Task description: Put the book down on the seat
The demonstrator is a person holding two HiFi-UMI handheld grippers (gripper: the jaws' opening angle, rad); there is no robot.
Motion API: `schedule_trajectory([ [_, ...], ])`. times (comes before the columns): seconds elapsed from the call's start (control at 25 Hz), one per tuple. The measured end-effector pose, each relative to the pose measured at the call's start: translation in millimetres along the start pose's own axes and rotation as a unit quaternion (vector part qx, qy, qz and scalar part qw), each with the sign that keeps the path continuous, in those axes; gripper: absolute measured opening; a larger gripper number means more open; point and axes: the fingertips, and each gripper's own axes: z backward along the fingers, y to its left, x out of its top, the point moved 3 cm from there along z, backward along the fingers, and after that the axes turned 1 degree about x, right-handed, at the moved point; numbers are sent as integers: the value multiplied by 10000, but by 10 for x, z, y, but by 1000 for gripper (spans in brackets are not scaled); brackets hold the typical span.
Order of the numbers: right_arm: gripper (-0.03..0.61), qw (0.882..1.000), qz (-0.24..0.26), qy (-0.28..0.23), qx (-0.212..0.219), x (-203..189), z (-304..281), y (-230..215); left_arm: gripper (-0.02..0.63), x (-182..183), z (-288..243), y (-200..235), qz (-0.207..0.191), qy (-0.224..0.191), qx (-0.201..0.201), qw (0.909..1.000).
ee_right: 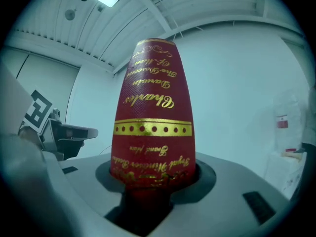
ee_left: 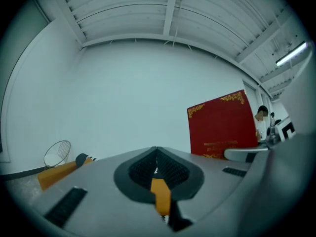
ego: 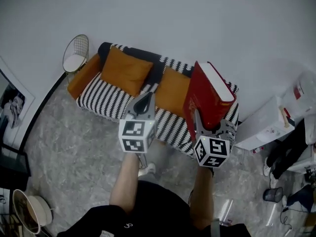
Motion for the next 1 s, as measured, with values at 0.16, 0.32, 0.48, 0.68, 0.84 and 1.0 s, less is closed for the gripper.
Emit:
schedule_trajectory([
  [0.16, 213, 9998, 19, 23, 191, 42, -673, 145, 11, 41, -519, 443, 110, 58, 11, 9999],
  [0.32, 213, 9997, 135, -6, 185, 136, -1174, 86, 11, 131, -998, 587, 86, -20, -160, 9998],
  [0.48, 213, 9998, 149, -112, 97, 288, -1593, -53, 11, 244, -1368, 719, 52, -110, -242, 9996],
  [0.68, 213, 9993, 257, -199, 168, 346, -1983, 33, 11, 278, -1648, 995, 99, -31, -130, 9999],
  [0.84, 213, 9994, 229, -154, 195, 305, -2148, 33, 11, 264, -1769, 1082, 95, -44, -126, 9999],
  [1.0, 213, 9996, 235, -53, 170, 239, -2206, -9, 11, 197, -1873, 1084, 219, -10, -204, 9995],
])
